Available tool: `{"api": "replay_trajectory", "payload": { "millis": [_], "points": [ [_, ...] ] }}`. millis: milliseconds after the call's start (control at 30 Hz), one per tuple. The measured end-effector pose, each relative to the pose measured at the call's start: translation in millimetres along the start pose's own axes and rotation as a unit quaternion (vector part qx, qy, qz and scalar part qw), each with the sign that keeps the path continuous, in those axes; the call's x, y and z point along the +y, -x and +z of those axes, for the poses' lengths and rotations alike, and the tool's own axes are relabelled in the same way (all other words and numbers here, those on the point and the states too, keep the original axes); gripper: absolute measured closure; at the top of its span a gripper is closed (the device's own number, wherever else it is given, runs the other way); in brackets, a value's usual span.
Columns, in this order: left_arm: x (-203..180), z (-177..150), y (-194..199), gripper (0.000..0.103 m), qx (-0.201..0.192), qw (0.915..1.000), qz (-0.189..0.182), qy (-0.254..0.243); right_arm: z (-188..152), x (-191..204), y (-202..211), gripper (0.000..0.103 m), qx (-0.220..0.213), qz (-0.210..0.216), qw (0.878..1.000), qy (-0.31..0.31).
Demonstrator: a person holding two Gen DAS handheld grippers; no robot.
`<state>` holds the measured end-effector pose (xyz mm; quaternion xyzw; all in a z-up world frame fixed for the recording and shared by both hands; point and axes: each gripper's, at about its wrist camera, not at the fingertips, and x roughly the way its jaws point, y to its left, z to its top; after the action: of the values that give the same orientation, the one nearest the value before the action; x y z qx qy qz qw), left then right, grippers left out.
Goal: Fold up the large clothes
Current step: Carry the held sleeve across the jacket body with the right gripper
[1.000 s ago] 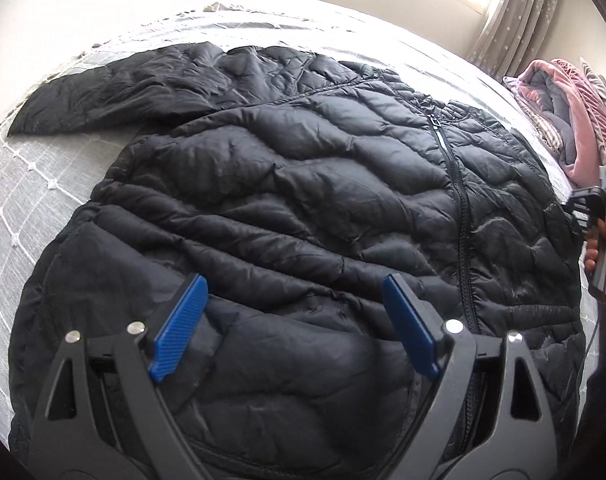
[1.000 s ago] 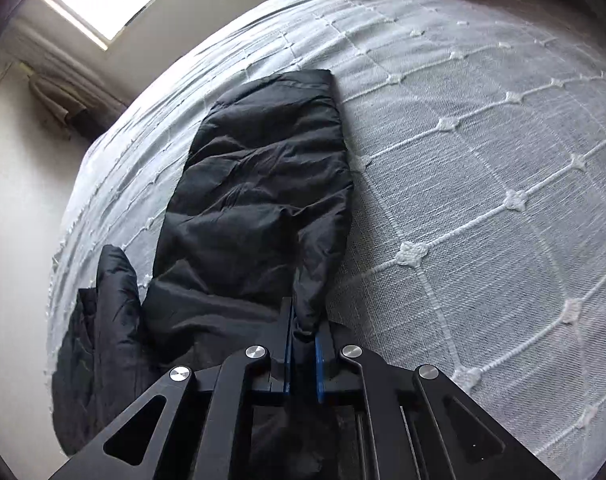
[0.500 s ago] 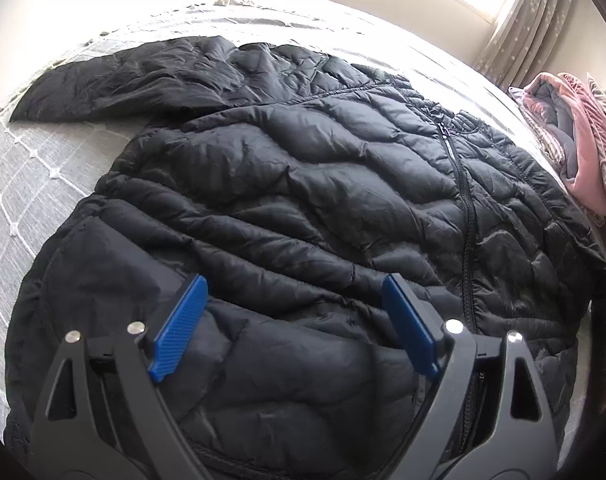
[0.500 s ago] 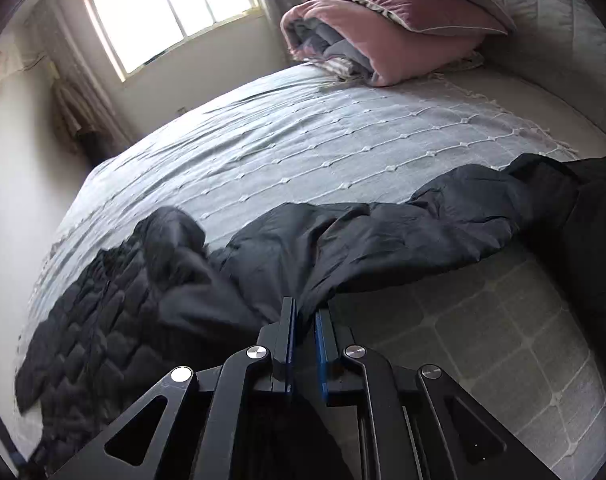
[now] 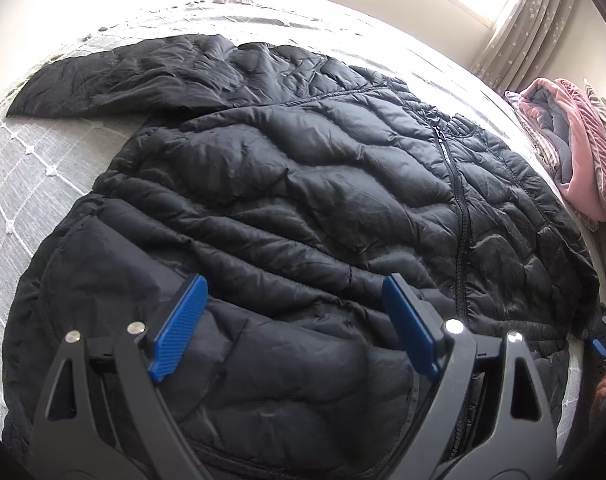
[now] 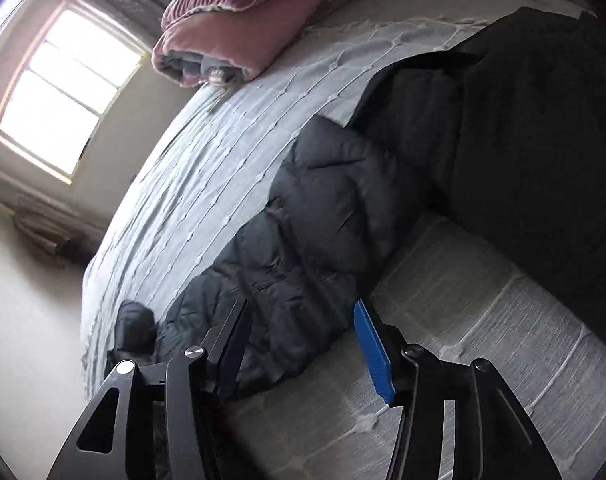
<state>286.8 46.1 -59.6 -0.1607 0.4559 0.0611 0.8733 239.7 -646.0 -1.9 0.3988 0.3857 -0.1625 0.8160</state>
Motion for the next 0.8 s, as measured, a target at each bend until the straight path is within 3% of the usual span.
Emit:
{"api": "replay_trajectory", "payload": {
  "millis": [67,167,233,267,300,333,367,433,533,667,733,800],
  "points": [
    [-1,0,0,0.014,0.0,1.0,0.001,0.002,8,-13,-8,0.038,-0.006,-0.023,1.0,-0.007],
    [-6,-3,0,0.014,-0.001,1.0,-0.002,-0.001,18,-26,-45,0.037,0.038,-0.006,0.998,-0.04],
    [-10,-4,0,0.014,-0.003,0.9999,0.0,-0.012,26,-27,-62,0.04,0.039,0.007,0.997,-0.063],
    [-12,-5,-1,0.014,-0.004,0.9998,0.003,-0.017,31,-23,-67,0.046,0.033,0.008,0.997,-0.064],
    [-12,-5,-1,0.014,-0.004,0.9998,0.006,-0.019,38,-15,-71,0.084,0.039,0.005,0.998,-0.048],
    [-11,-4,-2,0.014,-0.002,0.9998,0.007,-0.018,45,-4,-71,0.097,0.045,-0.003,0.999,-0.029],
    [-9,-3,-3,0.014,-0.001,0.9999,0.006,-0.014,50,6,-64,0.097,0.033,-0.009,0.999,-0.014],
    [-4,-2,-4,0.014,0.001,1.0,0.002,-0.002,65,41,-29,0.098,-0.04,-0.03,0.997,0.056],
    [-2,-2,-2,0.014,0.0,1.0,-0.004,0.006,86,83,37,0.098,-0.163,-0.053,0.976,0.134],
    [-5,-3,-3,0.014,0.0,0.9999,-0.009,-0.005,103,119,97,0.098,-0.271,-0.012,0.947,0.17],
    [-6,-4,-4,0.014,0.002,0.9999,-0.009,-0.011,104,128,87,0.096,-0.277,-0.007,0.942,0.19],
    [-5,-4,-4,0.014,0.002,0.9998,-0.007,-0.016,106,118,51,0.095,-0.215,-0.027,0.959,0.185]
  ]
}}
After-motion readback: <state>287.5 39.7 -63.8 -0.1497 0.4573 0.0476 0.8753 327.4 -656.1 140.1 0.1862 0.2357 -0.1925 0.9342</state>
